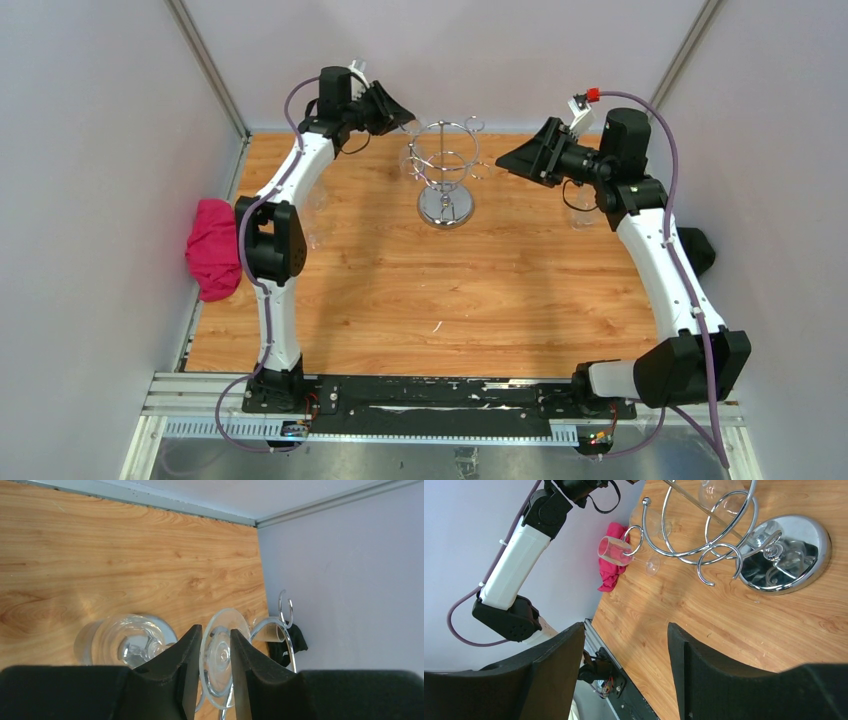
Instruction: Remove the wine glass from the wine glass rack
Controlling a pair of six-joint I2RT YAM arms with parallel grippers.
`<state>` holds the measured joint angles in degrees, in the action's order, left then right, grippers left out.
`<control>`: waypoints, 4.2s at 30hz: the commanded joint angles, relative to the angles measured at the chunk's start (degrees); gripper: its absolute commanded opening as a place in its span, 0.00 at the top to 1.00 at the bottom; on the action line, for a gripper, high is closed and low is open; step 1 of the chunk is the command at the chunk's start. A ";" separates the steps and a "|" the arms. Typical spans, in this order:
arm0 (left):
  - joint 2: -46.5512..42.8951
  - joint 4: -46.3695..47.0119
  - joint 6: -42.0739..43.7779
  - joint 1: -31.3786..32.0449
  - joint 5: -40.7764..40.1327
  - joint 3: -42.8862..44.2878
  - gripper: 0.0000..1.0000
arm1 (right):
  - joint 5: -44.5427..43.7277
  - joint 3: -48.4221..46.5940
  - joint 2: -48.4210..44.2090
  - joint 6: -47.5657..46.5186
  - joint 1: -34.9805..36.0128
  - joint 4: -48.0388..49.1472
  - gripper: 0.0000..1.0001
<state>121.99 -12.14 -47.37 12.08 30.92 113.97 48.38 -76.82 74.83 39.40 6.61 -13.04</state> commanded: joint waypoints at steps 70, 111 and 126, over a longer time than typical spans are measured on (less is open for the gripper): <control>-2.08 17.59 -13.31 -4.86 7.18 -6.17 1.00 | 2.33 2.81 -1.96 2.88 -1.67 3.37 0.41; -37.34 57.36 -31.91 -4.87 9.33 -26.47 1.00 | 3.37 6.75 -4.03 3.29 -2.52 8.27 0.33; -35.07 101.35 -65.40 -4.42 3.91 -38.06 1.00 | 6.28 8.70 -7.65 4.37 -4.03 17.56 0.34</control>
<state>91.48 80.18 -110.50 7.22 37.08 78.59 52.34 -69.43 68.90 42.68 3.70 -0.51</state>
